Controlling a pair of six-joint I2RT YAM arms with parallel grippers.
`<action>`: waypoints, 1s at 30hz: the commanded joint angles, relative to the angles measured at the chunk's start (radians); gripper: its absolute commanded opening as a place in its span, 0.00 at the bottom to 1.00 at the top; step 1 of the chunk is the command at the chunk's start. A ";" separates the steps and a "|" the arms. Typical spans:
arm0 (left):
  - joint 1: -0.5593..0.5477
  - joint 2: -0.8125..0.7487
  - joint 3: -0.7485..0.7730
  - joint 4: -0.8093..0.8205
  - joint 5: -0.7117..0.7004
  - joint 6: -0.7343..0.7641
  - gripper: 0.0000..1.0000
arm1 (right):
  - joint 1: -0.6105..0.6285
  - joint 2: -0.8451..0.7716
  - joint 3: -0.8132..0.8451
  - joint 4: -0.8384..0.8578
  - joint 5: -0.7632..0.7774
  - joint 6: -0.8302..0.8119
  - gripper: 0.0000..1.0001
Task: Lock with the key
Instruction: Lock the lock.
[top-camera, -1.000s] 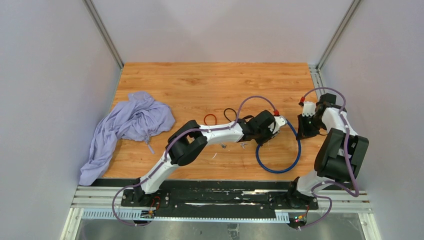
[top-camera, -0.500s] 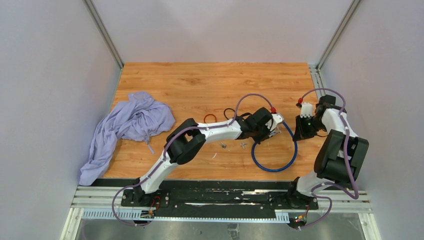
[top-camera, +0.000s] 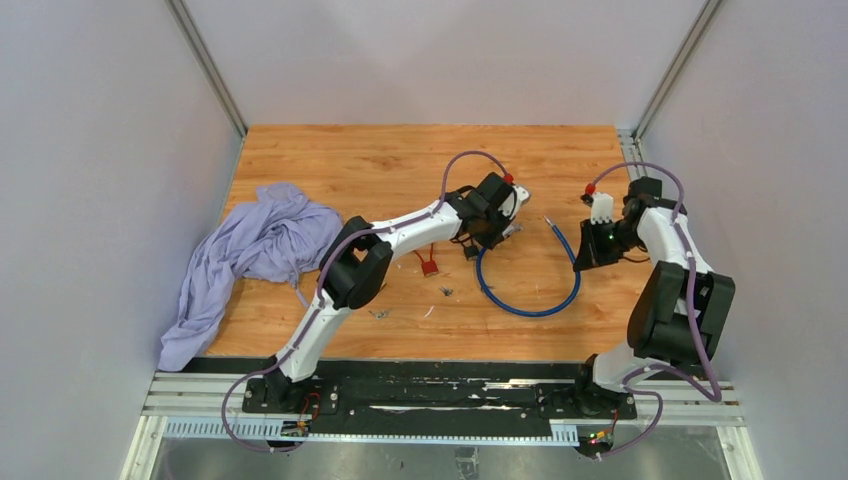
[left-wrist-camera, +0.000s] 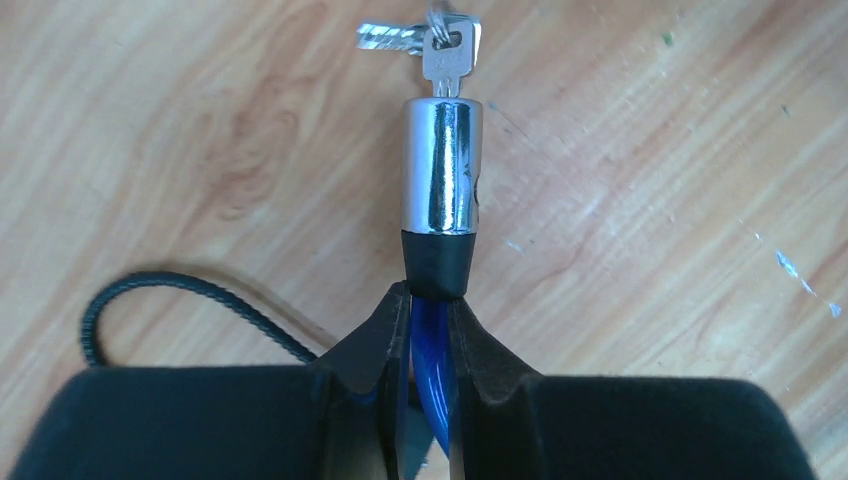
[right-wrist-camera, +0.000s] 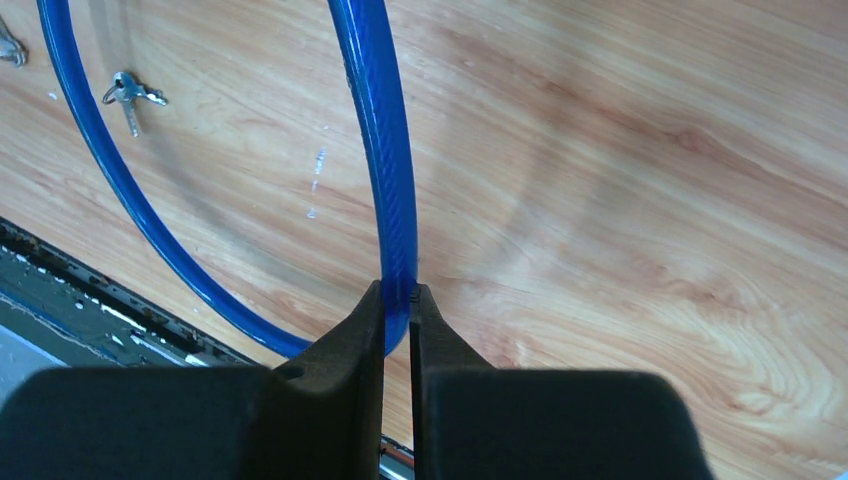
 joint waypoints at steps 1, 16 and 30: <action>0.006 0.033 0.068 -0.031 -0.021 0.014 0.00 | 0.070 0.012 0.009 -0.045 -0.010 -0.035 0.01; 0.006 0.098 0.146 -0.039 -0.041 0.004 0.00 | 0.210 0.164 0.018 -0.025 0.005 0.053 0.01; 0.006 0.090 0.118 -0.020 -0.017 -0.008 0.00 | 0.238 0.221 0.032 -0.003 0.033 0.118 0.01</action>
